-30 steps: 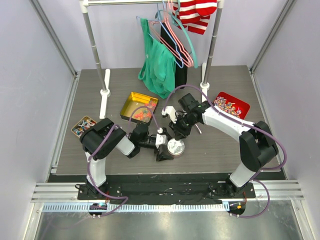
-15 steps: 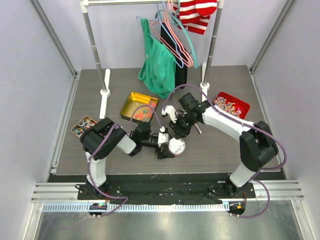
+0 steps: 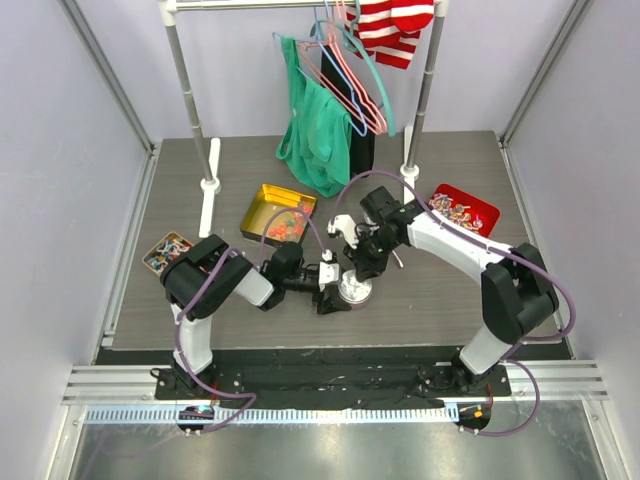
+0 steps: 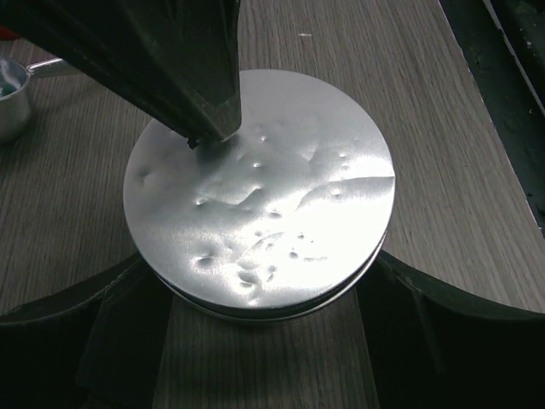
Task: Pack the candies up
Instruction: Screw the bottle lid onto the packing bottle.
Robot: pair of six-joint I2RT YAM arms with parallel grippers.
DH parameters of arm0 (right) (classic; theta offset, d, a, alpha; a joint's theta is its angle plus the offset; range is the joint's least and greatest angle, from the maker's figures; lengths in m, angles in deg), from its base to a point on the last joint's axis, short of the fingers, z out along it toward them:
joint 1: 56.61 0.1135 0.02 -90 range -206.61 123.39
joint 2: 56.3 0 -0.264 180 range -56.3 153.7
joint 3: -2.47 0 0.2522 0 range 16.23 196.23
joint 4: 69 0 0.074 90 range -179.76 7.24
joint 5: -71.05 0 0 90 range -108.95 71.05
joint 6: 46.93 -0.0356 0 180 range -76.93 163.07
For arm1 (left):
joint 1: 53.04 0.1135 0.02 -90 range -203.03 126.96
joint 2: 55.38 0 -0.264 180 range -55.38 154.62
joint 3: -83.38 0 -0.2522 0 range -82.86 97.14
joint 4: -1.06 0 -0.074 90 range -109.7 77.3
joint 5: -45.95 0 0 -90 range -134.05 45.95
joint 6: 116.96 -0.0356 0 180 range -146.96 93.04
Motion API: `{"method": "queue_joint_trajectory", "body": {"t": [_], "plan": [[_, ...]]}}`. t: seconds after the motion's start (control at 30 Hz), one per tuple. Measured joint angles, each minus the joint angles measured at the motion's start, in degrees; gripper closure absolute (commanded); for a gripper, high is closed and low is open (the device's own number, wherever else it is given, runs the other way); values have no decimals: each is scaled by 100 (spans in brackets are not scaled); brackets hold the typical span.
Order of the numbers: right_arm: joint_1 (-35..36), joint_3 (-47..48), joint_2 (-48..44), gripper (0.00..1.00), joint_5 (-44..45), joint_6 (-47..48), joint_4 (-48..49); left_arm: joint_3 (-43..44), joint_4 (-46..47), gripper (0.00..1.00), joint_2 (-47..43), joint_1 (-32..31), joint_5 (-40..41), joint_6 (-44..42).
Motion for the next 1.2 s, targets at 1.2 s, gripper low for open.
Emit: {"method": "queue_joint_trajectory", "body": {"t": [1.2], "plan": [[-127,251,328,83,0,-48,385,144,-236,37,0,0,63,-26]]}}
